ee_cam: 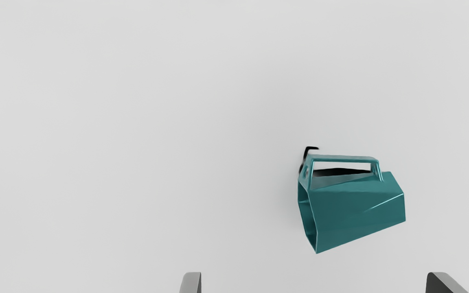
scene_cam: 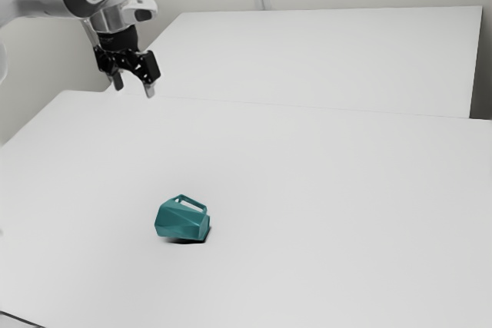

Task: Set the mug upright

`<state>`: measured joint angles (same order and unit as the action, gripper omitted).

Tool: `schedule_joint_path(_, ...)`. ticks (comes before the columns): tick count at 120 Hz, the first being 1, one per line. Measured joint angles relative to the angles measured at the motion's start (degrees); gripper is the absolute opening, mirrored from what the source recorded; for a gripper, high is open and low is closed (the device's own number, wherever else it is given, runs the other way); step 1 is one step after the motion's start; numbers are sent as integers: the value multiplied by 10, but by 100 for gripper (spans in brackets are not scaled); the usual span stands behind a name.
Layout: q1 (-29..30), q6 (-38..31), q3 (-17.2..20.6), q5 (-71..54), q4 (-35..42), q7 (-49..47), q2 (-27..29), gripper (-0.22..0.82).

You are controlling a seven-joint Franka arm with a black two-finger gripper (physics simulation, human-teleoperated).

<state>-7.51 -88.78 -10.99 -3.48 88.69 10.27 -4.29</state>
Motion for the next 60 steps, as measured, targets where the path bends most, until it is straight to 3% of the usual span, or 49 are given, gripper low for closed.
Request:
schedule_joint_path(25,-2,-37,-1,2,46,13,40,60)
schedule_joint_path(60,1,-159,-24,14,282,-10,199,60)
